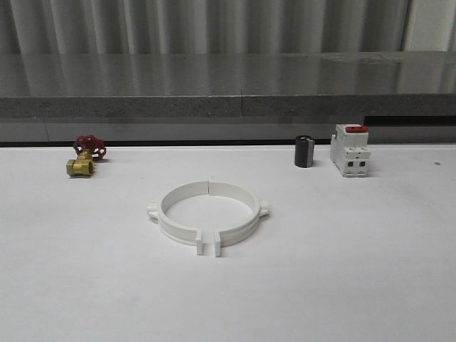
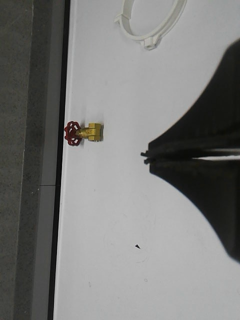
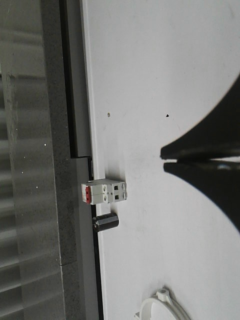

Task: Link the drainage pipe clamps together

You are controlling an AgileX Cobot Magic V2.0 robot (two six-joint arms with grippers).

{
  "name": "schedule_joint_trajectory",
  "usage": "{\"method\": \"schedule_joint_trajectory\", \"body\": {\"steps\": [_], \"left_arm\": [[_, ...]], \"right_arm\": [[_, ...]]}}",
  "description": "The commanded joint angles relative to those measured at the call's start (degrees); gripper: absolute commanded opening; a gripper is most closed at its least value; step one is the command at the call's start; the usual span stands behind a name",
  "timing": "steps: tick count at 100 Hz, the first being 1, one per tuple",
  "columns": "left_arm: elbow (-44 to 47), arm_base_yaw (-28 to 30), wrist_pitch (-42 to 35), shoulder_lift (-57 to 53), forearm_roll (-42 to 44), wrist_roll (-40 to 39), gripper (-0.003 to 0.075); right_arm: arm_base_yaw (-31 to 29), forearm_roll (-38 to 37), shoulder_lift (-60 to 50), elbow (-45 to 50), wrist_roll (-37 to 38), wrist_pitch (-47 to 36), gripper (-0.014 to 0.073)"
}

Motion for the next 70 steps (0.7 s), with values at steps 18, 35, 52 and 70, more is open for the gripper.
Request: {"method": "schedule_joint_trajectory", "body": {"steps": [18, 35, 52, 70], "left_arm": [[-1.59, 0.2, -4.04, 0.36, 0.09, -0.05, -0.002], [-1.59, 0.2, -4.04, 0.36, 0.09, -0.05, -0.002], [-1.59, 0.2, -4.04, 0.36, -0.02, -0.05, -0.002], [-1.17, 0.2, -12.38, 0.36, 1.1, -0.05, -0.002]], "right_arm": [[0.08, 0.0, -1.11, -0.84, 0.1, -4.38, -0.0118], [0.08, 0.0, -1.11, -0.84, 0.1, -4.38, -0.0118], [0.08, 0.0, -1.11, -0.84, 0.1, -4.38, -0.0118], [0.08, 0.0, -1.11, -0.84, 0.1, -4.38, -0.0118]]}}
